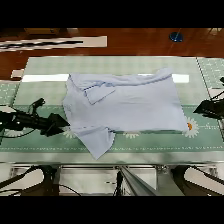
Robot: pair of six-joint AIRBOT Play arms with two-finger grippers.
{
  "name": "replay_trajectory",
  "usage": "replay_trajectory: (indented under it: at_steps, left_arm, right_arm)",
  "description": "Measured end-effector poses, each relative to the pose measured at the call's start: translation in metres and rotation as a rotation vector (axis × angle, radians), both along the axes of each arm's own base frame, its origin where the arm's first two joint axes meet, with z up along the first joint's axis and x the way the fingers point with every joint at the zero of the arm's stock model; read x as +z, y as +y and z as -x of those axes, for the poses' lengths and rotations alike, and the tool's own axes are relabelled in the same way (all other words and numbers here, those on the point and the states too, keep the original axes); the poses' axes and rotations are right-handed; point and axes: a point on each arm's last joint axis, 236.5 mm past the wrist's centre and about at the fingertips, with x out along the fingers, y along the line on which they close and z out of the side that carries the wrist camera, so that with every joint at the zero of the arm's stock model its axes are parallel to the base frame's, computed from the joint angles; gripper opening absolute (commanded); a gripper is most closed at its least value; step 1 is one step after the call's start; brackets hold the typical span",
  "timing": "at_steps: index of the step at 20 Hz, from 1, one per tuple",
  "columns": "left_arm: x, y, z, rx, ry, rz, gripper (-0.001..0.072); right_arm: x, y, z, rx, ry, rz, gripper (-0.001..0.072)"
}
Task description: Fold the shirts.
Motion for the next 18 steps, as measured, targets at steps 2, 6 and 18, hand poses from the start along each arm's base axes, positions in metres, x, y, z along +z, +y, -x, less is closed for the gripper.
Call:
replay_trajectory:
  at_steps: [2, 6, 18]
  left_arm:
    - [-0.006, -0.017, 0.002, -0.014, 0.036, 0.04, 0.072]
    - [-0.02, -0.036, -0.015, 0.033, 0.03, 0.04, 0.0228]
    - [-0.026, -0.043, -0.021, 0.006, -0.017, 0.028, 0.0025]
  right_arm:
    - [-0.001, 0.001, 0.001, 0.0, 0.003, -0.004, 0.0544]
    - [-0.002, 0.003, 0.003, 0.004, 0.012, -0.013, 0.0543]
    - [-0.02, -0.008, 0.049, -0.176, 0.093, -0.14, 0.0536]
